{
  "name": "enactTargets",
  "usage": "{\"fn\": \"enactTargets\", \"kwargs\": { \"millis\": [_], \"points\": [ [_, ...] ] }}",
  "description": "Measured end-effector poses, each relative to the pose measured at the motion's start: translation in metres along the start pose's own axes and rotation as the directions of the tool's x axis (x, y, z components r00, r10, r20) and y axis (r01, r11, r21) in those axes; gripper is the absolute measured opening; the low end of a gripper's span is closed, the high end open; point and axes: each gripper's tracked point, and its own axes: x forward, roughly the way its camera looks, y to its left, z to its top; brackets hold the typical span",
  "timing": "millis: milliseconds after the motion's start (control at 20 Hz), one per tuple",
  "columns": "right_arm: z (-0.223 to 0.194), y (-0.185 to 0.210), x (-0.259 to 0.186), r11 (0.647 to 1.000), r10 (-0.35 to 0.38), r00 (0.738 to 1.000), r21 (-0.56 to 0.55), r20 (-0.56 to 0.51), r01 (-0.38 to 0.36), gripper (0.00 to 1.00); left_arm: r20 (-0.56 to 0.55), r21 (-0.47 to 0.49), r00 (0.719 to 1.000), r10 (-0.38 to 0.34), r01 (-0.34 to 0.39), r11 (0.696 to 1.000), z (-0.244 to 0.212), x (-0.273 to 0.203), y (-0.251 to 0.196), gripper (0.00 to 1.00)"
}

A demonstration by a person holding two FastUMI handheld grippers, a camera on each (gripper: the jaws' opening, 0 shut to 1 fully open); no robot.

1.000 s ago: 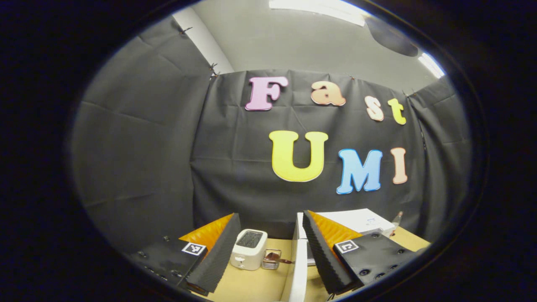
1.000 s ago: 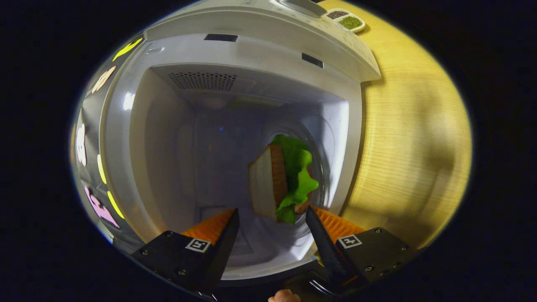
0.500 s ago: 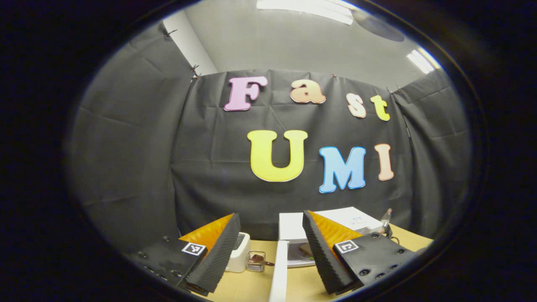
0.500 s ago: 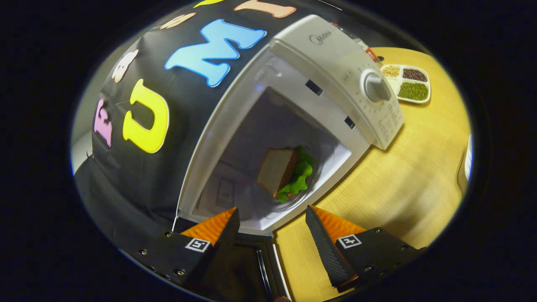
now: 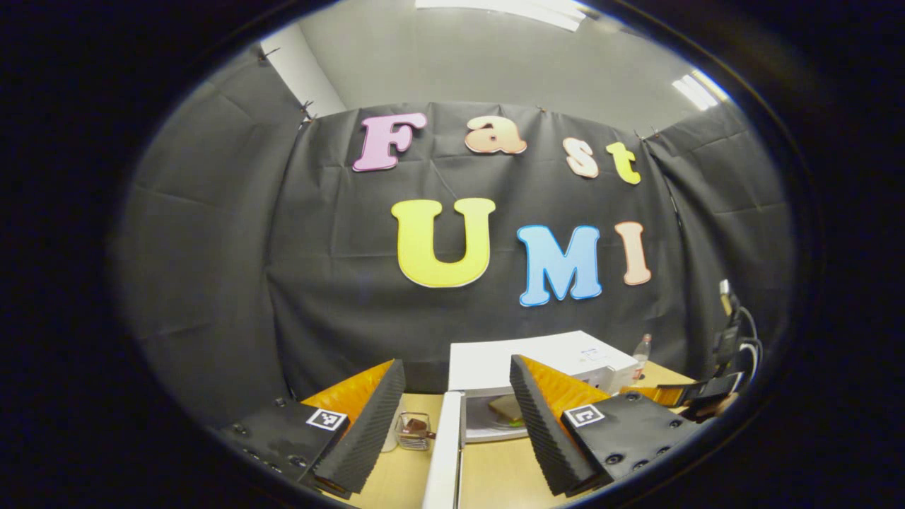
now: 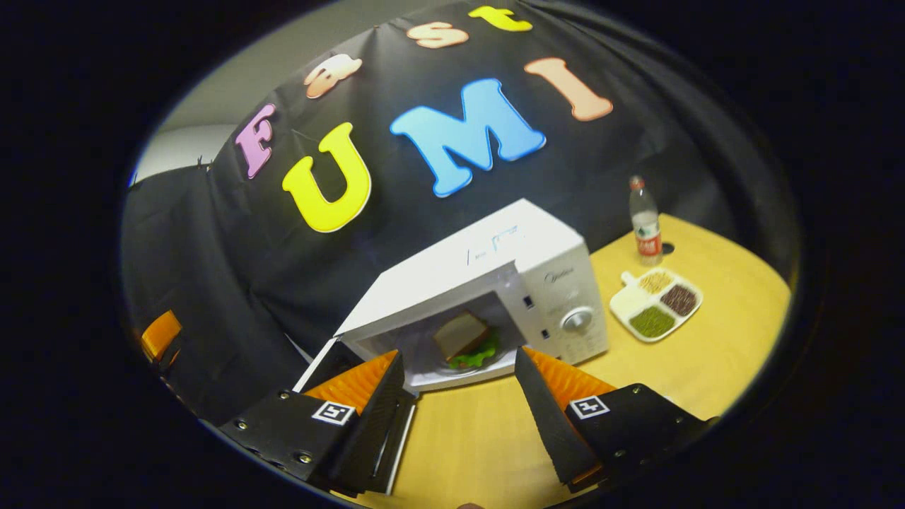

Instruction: Open the microwave oven with the left hand, put the food in, and close the microwave oven.

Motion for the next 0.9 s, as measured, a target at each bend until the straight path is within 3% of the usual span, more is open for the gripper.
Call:
{"fn": "enactTargets", "kwargs": {
  "millis": [150,250,350,400,650,800,900],
  "points": [
    [0.044,-0.006,-0.040,0.995,-0.036,0.994,-0.093,0.103,0.046,0.94,0.007,0.002,1.000,-0.018,0.018,1.000,-0.001,0.001,-0.012,0.99],
    [0.076,-0.009,-0.064,0.973,-0.057,0.979,-0.209,0.196,0.099,0.94,0.009,-0.002,1.000,-0.030,0.030,1.000,-0.003,-0.001,-0.019,0.99],
    [0.091,-0.004,-0.083,0.947,-0.056,0.965,-0.291,0.258,0.133,0.94,0.007,-0.008,0.998,-0.057,0.057,0.998,-0.006,-0.005,-0.028,0.93],
    [0.094,0.002,-0.089,0.938,-0.048,0.961,-0.319,0.271,0.137,0.94,0.006,-0.002,0.998,-0.057,0.057,0.998,-0.006,-0.008,-0.028,0.99],
    [0.108,0.013,-0.101,0.930,-0.049,0.944,-0.329,0.325,0.161,0.94,0.020,0.027,0.998,-0.055,0.054,0.998,-0.009,-0.029,-0.019,0.99],
    [0.104,0.021,-0.099,0.938,-0.040,0.945,-0.314,0.325,0.148,0.94,-0.041,0.041,0.995,-0.092,0.094,0.995,-0.031,-0.040,-0.011,0.99],
    [0.098,0.027,-0.094,0.944,-0.026,0.957,-0.308,0.290,0.120,0.94,-0.097,0.072,0.995,-0.030,0.037,0.997,-0.051,-0.045,0.025,0.53]
  ]
}}
